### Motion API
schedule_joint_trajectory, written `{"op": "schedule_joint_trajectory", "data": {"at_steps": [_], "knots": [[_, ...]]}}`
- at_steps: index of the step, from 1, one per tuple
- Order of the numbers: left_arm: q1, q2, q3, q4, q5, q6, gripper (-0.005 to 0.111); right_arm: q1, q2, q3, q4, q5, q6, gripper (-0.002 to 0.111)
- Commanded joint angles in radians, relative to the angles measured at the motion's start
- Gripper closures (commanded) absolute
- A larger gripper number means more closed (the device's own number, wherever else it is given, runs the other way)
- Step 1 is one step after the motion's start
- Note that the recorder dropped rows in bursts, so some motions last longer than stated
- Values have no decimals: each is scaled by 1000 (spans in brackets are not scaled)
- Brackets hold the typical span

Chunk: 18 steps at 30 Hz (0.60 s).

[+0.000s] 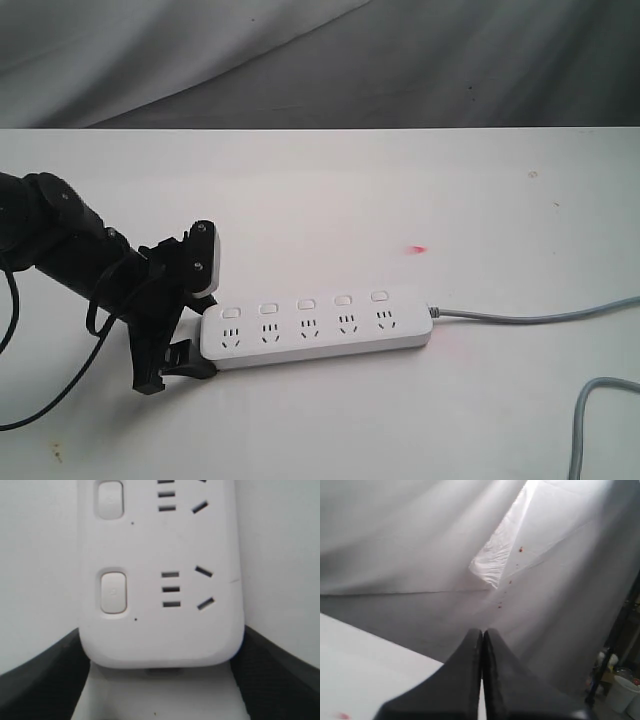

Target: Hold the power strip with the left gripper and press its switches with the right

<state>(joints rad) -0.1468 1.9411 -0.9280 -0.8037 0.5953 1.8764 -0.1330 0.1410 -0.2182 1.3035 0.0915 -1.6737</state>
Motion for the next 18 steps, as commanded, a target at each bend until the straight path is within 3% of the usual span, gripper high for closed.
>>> {"op": "schedule_joint_trajectory", "data": {"at_steps": [1, 10, 12, 16, 18], "knots": [[-3, 18, 9, 37, -16, 16, 60, -55, -39, 18, 23, 15, 11, 108], [-3, 18, 9, 37, -16, 16, 60, -55, -32, 20, -8, 33, 71, 108], [-3, 18, 9, 37, -16, 16, 60, -55, -32, 20, -200, 44, 236, 108], [-3, 18, 9, 37, -16, 16, 60, -55, -32, 22, -860, 88, 979, 108], [-3, 18, 9, 37, -16, 16, 60, -55, -32, 33, -1095, 88, 1206, 108]]}}
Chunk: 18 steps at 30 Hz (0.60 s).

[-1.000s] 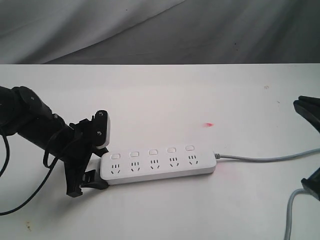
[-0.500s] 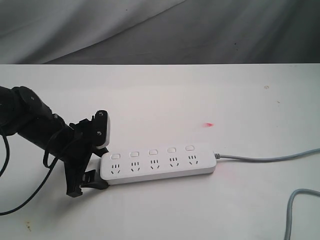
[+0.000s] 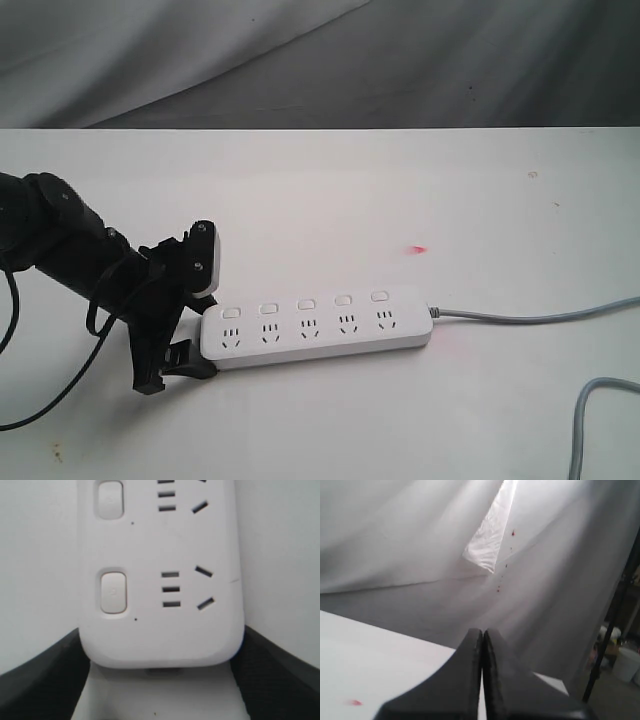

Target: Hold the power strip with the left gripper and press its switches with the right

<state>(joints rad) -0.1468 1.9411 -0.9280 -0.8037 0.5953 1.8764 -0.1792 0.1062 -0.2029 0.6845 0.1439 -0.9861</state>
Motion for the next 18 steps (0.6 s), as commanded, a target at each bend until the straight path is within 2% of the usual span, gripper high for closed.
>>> {"op": "schedule_joint_trajectory", "data": {"at_steps": [1, 3, 10, 18], "knots": [[-3, 18, 9, 37, -16, 16, 60, -9, 3, 28, -537, 28, 589, 108], [-3, 18, 9, 37, -16, 16, 60, -9, 3, 55, -577, 2, 658, 108], [-3, 18, 9, 37, -16, 16, 60, -9, 3, 189, -570, -103, 663, 108], [-3, 18, 9, 37, -16, 13, 60, -9, 3, 203, -558, -63, 660, 108]]}}
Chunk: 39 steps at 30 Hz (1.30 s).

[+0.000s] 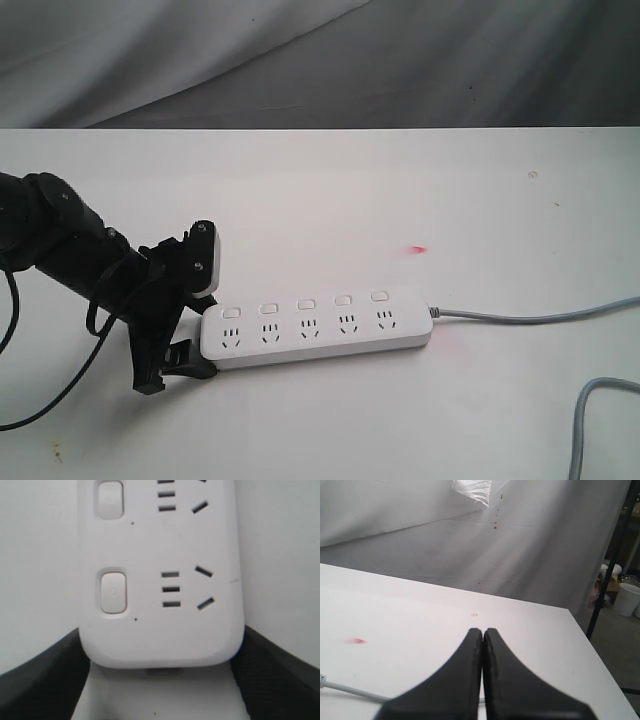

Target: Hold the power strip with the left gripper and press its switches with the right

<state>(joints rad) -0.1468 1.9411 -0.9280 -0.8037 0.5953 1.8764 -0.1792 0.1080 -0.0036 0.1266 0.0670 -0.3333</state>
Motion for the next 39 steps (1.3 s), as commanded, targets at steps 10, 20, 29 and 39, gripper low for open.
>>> {"op": "schedule_joint_trajectory", "data": {"at_steps": [10, 20, 29, 39], "knots": [[-3, 18, 9, 37, -16, 15, 60, -9, 1, 4, 0, 14, 7, 108], [-3, 18, 9, 37, -16, 15, 60, -9, 1, 4, 0, 14, 9, 108], [-3, 18, 9, 31, -16, 15, 60, -9, 1, 4, 0, 14, 9, 108], [-3, 18, 9, 31, -25, 15, 47, -9, 1, 4, 0, 14, 9, 108]]}}
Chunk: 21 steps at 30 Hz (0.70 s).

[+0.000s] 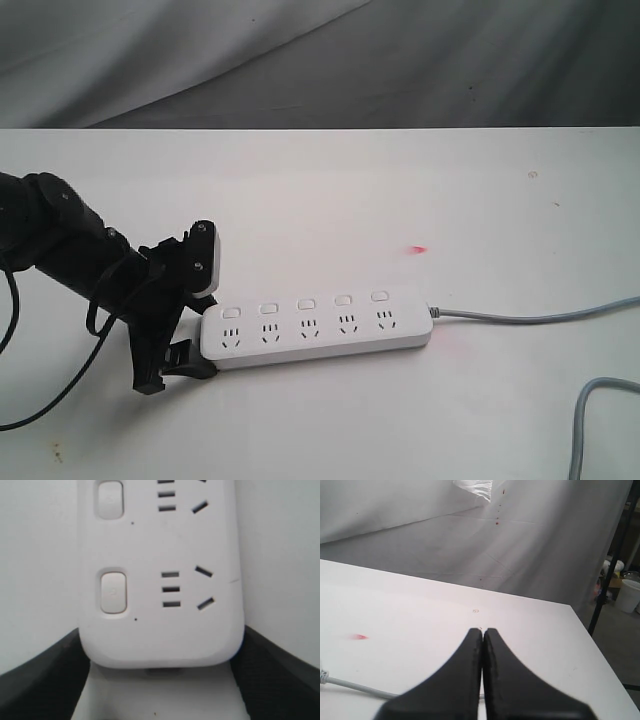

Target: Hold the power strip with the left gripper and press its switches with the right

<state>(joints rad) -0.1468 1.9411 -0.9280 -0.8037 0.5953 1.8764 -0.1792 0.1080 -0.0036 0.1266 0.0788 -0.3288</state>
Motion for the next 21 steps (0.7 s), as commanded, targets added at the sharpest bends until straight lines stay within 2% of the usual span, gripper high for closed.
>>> {"op": "schedule_joint_trajectory", "data": {"at_steps": [1, 4, 6, 13, 18, 21], "knots": [[-3, 18, 9, 31, -33, 13, 38, -9, 1, 4, 0, 2, 5, 108], [-3, 11, 9, 31, -67, -47, 12, -9, 1, 4, 0, 2, 5, 108], [-3, -10, 9, 31, -67, -94, 2, -9, 1, 4, 0, 2, 5, 108], [-3, -215, 9, 56, -72, -204, 2, -9, 1, 4, 0, 2, 5, 108], [-3, -480, 9, 174, -65, -368, 2, -9, 1, 4, 0, 2, 5, 108], [-3, -655, 9, 194, -98, -537, 2, -9, 1, 4, 7, 2, 5, 108]]}}
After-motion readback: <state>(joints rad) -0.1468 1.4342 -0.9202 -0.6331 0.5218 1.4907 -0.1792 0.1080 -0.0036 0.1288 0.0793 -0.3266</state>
